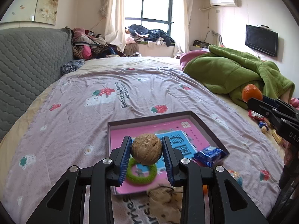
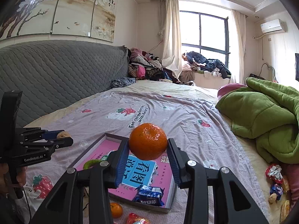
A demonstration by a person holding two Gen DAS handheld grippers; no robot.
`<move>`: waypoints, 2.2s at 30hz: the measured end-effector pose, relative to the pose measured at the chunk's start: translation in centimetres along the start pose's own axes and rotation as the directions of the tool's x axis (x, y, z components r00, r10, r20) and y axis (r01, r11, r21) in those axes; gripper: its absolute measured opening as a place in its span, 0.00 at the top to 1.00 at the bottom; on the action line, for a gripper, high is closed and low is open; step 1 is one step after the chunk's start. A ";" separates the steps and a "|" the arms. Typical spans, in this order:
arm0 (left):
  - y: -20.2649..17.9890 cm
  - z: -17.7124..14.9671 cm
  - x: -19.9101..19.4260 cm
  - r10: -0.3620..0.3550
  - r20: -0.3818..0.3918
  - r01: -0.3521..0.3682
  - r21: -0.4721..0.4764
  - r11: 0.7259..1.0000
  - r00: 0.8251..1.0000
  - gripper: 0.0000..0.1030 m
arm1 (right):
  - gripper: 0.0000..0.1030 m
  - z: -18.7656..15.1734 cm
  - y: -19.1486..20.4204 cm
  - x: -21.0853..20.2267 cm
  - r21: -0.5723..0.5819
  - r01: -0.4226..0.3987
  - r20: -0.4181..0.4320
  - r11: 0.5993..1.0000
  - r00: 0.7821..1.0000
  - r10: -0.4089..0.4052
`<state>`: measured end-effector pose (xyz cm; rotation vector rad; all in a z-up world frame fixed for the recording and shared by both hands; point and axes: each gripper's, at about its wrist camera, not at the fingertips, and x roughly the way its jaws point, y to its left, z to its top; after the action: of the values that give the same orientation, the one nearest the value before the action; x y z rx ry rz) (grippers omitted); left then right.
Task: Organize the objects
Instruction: 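Carry the walnut with the left tool while the right tool carries the orange toward the tray, then open the right tool to drop the orange in the tray while the left tool releases the walnut there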
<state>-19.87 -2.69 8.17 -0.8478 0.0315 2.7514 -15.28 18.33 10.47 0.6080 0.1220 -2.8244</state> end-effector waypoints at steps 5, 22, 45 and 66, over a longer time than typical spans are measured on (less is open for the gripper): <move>1.4 0.3 2.0 0.008 -0.014 -0.009 -0.023 1.000 1.000 0.67 | 0.60 0.0 -0.9 1.8 0.023 -0.008 -0.019 1.000 1.000 0.009; 2.4 -0.3 8.2 -0.001 -0.068 -0.001 -0.040 0.999 0.998 0.67 | 0.59 -1.6 -1.9 7.5 0.034 -0.024 -0.120 0.999 0.992 0.028; 4.5 -3.7 15.7 0.021 -0.221 -0.036 -0.067 0.997 0.975 0.67 | 0.60 -6.5 -2.9 16.2 0.024 -0.024 -0.359 0.999 0.933 0.031; 4.2 -4.5 16.5 0.037 -0.265 -0.053 -0.054 0.997 0.964 0.67 | 0.59 -8.5 -2.9 18.1 0.016 -0.002 -0.470 1.000 0.883 0.009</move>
<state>-31.62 -3.17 -5.00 -1.2394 0.0186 2.6723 -28.63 18.17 -4.63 1.2863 0.1840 -2.6119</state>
